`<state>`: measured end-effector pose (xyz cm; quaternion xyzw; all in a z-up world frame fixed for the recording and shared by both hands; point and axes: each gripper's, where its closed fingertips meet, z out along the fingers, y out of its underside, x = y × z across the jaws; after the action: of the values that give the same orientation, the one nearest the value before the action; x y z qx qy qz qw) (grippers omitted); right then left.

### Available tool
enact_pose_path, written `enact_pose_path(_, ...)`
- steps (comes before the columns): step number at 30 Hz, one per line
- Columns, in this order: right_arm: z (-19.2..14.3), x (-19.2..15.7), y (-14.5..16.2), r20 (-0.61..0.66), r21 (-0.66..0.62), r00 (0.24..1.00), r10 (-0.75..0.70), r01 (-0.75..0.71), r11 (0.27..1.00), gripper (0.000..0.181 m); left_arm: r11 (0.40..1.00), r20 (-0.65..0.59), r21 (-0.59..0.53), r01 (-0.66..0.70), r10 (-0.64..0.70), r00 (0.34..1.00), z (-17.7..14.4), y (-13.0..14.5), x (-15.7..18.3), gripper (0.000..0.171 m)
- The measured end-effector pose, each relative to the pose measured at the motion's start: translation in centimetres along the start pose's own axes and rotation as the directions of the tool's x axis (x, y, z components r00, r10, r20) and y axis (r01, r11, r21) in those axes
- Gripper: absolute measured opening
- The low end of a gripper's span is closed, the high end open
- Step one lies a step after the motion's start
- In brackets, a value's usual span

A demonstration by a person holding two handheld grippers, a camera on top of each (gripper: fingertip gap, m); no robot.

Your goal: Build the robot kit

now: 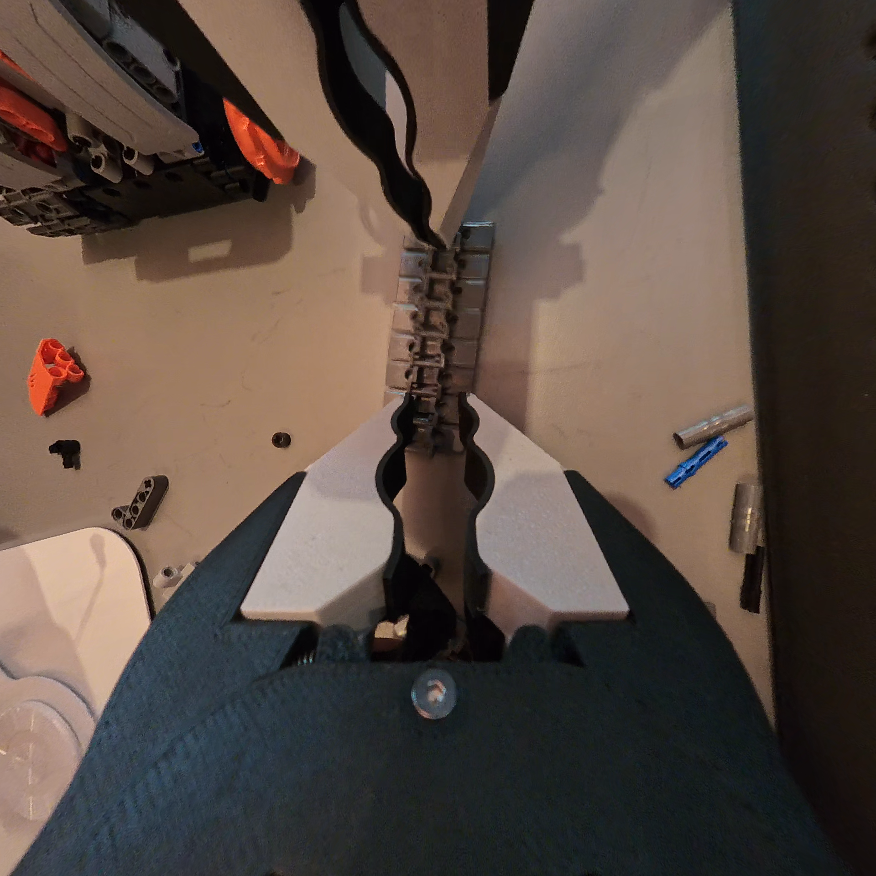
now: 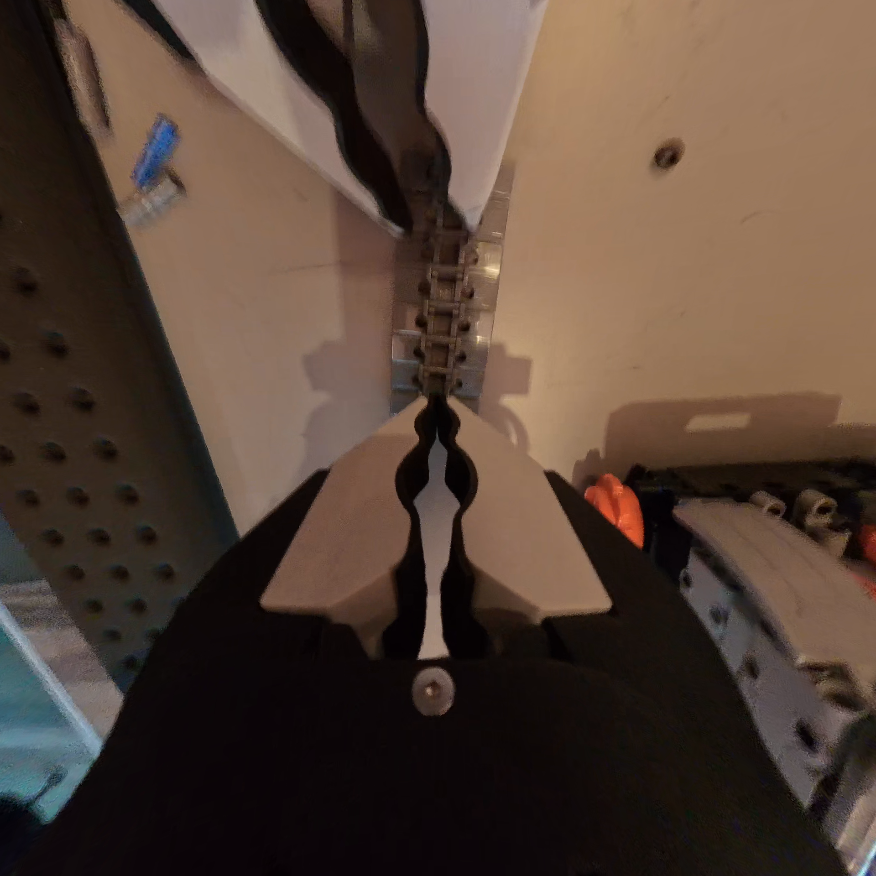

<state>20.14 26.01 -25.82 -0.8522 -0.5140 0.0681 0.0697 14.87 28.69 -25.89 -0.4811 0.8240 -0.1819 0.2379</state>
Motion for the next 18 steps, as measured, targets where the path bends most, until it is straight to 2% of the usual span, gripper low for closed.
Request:
enact_pose_path(4,0.1,0.0,-0.2,-0.015,-0.053,1.000,-0.016,0.015,0.998,0.000,1.000,0.008,0.003,-0.012,0.012,1.000,0.0,0.0,0.1,0.017)
enact_pose_path(9,0.0,-0.1,-0.2,-0.050,0.022,0.999,0.013,-0.012,1.000,0.000,0.999,0.050,-0.051,-0.017,0.020,0.999,-0.8,1.1,-0.7,0.019)
enact_pose_path(14,-2.4,-0.9,-1.8,-0.133,0.243,0.990,0.041,-0.008,0.970,0.000,0.999,0.116,0.006,0.053,-0.054,0.992,-6.3,1.9,-1.9,0.025)
enact_pose_path(16,-2.8,-1.2,-1.7,-0.151,0.274,0.988,0.043,0.000,0.962,0.000,0.997,0.155,-0.043,0.061,-0.053,0.986,-8.6,3.9,-1.7,0.024)
enact_pose_path(18,-2.8,-1.5,-1.8,-0.157,0.297,0.987,0.042,0.007,0.955,0.000,0.995,0.130,-0.074,0.074,-0.064,0.990,-10.0,5.5,0.1,0.026)
